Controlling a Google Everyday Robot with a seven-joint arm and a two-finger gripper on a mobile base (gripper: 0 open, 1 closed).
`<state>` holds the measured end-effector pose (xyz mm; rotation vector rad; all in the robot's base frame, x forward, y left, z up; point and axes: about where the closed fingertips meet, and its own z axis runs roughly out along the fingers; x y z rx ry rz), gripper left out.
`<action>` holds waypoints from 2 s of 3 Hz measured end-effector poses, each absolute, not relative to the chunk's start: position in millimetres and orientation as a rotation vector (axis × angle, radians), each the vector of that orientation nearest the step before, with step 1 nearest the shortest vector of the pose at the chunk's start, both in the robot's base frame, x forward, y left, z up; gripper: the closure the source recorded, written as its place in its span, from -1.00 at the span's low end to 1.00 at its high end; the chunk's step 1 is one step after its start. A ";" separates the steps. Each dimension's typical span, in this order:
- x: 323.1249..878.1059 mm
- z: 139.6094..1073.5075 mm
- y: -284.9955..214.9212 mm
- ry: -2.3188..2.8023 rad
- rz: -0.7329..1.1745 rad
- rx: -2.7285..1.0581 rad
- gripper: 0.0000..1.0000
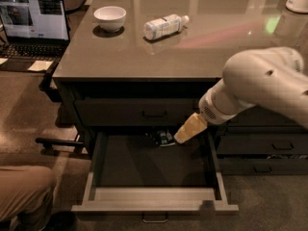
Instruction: Pick blue chip bag from middle drawer and place on counter
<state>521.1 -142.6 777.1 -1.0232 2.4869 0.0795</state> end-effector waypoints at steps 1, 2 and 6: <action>530.0 739.3 -131.4 2.546 0.104 -0.869 -1.00; 530.3 740.0 -130.1 2.577 0.130 -0.761 -1.00; 528.7 592.5 -121.0 2.629 0.382 -0.443 -1.00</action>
Offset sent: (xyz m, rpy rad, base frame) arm 0.0081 0.0100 -0.0339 0.0334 0.0176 -0.0966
